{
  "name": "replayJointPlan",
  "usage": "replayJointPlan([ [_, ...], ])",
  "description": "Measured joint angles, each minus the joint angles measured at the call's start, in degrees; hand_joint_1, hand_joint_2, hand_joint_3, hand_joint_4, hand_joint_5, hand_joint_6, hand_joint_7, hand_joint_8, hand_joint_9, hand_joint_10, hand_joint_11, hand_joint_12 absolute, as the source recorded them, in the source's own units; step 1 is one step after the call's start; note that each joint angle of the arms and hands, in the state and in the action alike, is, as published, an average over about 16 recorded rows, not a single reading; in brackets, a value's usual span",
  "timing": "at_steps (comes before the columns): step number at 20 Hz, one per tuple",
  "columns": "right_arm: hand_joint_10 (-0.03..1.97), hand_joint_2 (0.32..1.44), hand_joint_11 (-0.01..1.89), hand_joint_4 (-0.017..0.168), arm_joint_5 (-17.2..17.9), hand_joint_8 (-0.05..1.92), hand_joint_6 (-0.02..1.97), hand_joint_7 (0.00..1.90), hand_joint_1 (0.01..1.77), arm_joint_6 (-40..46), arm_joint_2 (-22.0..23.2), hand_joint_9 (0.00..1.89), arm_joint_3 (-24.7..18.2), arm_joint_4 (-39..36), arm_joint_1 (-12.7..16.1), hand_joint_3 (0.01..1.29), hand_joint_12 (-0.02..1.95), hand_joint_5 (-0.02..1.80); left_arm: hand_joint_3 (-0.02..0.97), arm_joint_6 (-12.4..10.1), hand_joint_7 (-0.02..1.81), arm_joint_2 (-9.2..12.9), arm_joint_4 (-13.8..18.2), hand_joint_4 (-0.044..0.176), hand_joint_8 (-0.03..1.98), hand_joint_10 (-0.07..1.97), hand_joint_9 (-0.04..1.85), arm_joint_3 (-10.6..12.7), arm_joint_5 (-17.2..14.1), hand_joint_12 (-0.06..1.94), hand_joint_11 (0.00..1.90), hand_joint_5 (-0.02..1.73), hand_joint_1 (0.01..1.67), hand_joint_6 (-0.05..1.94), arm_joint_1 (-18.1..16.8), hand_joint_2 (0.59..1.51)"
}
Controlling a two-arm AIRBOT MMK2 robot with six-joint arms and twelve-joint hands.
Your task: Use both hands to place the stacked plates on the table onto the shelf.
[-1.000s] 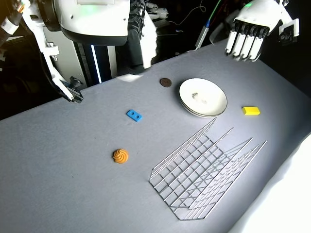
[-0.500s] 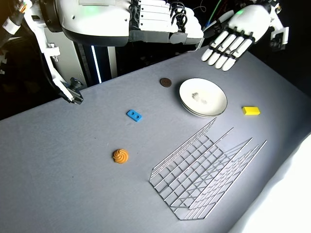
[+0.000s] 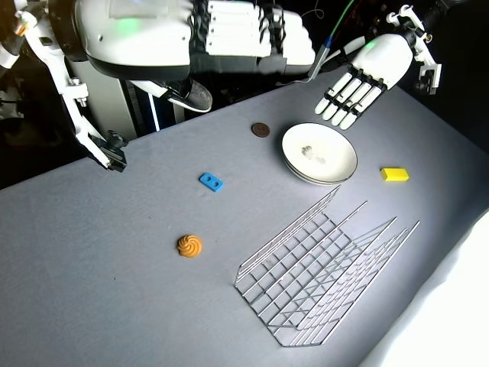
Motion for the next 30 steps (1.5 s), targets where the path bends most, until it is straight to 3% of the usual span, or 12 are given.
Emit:
replayJointPlan([
  [4,0.01,0.98,0.02,0.001,1.88,0.01,0.02,0.02,1.33,-3.71,-0.63,0.02,0.00,2.59,-2.25,0.02,-0.01,0.02,0.020,3.62,0.02,-1.56,-2.77,-0.003,-0.01,0.01,0.02,2.08,-0.03,-0.01,0.01,0.02,0.01,-0.01,5.95,1.026],
  [12,0.01,1.00,0.02,0.001,2.59,0.01,0.02,0.02,1.36,-9.26,-2.69,0.02,0.03,3.32,-5.62,0.02,-0.01,0.02,0.019,7.79,0.02,-4.41,-6.56,-0.003,-0.02,0.01,0.01,4.92,1.91,-0.02,0.01,0.02,0.02,-0.01,14.21,1.028],
  [24,0.01,1.01,0.02,0.001,2.06,0.01,0.02,0.02,1.32,-13.17,-6.83,0.02,1.14,-2.79,-7.15,0.02,-0.01,0.02,0.019,8.42,0.01,-6.88,-8.03,-0.004,-0.02,0.01,0.02,7.80,6.12,-0.01,0.01,0.02,0.02,-0.01,17.22,1.026],
  [30,0.01,1.02,0.02,0.001,-0.31,0.01,0.02,0.02,1.32,-14.88,-10.32,0.02,2.60,-6.14,-6.92,0.02,-0.01,0.02,0.020,8.08,0.00,-7.51,-8.22,-0.002,-0.01,0.01,0.02,8.60,7.25,-0.01,0.01,0.01,0.02,-0.01,17.55,1.021],
])
